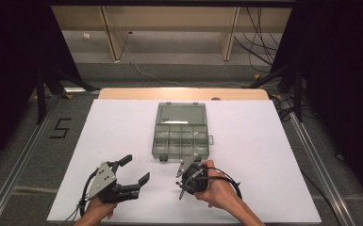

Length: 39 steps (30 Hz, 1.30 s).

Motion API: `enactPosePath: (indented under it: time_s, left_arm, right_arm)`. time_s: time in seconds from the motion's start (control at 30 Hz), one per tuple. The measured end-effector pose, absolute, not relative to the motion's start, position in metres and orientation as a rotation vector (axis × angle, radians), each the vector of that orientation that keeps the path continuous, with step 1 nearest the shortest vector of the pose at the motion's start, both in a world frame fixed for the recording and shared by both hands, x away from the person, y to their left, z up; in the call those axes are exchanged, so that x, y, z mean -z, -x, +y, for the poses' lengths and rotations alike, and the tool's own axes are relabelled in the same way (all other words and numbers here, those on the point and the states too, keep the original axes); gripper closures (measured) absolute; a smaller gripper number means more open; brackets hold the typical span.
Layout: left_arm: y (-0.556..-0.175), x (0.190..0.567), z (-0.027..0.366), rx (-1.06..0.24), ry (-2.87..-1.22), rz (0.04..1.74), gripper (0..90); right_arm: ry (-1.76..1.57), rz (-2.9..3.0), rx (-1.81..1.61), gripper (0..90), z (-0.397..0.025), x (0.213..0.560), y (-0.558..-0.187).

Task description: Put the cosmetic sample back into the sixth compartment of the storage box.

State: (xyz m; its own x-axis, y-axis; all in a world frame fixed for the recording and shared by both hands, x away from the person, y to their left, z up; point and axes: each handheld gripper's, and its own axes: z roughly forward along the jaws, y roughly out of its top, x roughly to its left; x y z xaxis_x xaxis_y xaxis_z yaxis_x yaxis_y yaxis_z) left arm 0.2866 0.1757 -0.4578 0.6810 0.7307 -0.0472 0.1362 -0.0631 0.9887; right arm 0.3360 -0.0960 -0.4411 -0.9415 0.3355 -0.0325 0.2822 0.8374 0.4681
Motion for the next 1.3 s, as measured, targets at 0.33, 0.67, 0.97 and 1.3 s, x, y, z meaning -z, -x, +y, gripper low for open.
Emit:
enactPosePath:
  time_s: [0.33,0.67,0.97,1.3]
  left_arm:
    - [-0.287,0.458,0.176,-0.568,-1.587,0.729,15.1]
    - [-0.287,0.458,0.176,-0.567,-1.588,0.728,15.1]
    - [-0.287,0.458,0.176,-0.567,-1.589,0.727,15.1]
    - [-0.287,0.458,0.176,-0.565,-1.593,0.726,15.1]
  right_arm:
    - [-0.529,2.779,-0.835,80.9,-0.103,0.423,-0.359]
    - [-0.57,2.623,-0.983,80.9,-0.103,0.409,-0.371]
    - [-0.6,2.593,-1.023,80.8,-0.1,0.409,-0.383]
    - [-0.618,2.573,-1.049,80.8,-0.102,0.408,-0.392]
